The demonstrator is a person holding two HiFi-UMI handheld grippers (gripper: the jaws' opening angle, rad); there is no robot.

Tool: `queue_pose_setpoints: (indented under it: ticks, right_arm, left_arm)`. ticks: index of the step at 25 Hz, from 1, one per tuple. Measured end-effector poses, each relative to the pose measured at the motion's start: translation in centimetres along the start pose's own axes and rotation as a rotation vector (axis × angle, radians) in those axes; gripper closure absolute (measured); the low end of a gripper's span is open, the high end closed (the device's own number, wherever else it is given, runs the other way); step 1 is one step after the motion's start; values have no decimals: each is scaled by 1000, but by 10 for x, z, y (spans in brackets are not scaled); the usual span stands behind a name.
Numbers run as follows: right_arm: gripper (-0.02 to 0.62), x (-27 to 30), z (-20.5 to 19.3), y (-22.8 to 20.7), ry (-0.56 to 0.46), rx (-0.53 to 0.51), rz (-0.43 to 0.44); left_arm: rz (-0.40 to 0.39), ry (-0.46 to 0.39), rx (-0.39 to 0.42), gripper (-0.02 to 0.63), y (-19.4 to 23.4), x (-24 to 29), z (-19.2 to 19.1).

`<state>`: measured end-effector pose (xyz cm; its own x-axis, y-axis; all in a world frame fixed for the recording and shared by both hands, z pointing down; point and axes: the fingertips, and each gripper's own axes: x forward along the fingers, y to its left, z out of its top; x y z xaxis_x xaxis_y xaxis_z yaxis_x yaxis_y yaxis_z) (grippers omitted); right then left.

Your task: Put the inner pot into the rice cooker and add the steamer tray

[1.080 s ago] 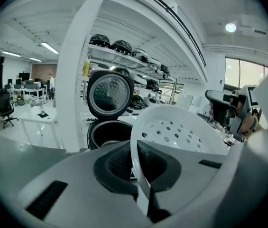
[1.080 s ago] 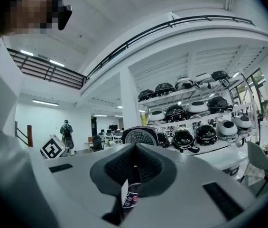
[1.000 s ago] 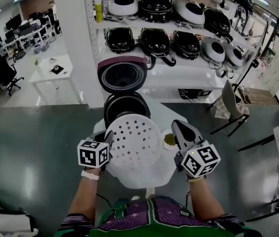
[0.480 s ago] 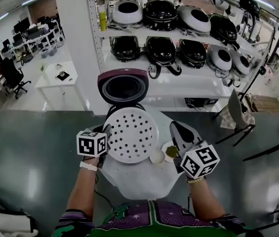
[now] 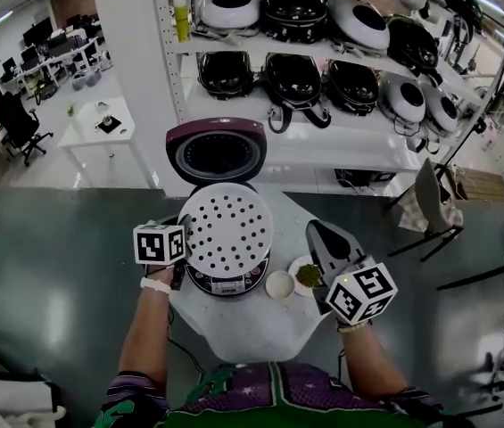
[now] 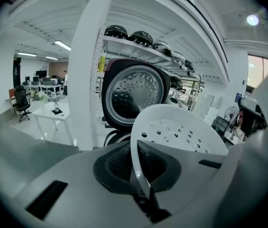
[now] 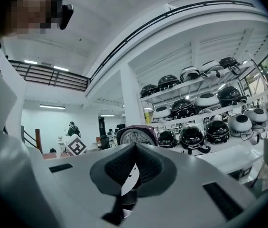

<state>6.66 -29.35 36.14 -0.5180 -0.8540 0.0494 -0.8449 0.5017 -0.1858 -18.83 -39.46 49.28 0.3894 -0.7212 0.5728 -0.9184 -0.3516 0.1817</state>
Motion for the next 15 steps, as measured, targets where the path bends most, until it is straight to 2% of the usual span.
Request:
queue_pose_setpoints:
  ticks: [3,15]
  right_arm:
    - [589,8,-7,-7,19,5,0]
    - [589,36,-30,-40,71,29,-8]
  left_arm:
    - [11,18,-22,580,9,16,-4]
    - [46,100,-23,581,33,77,-13]
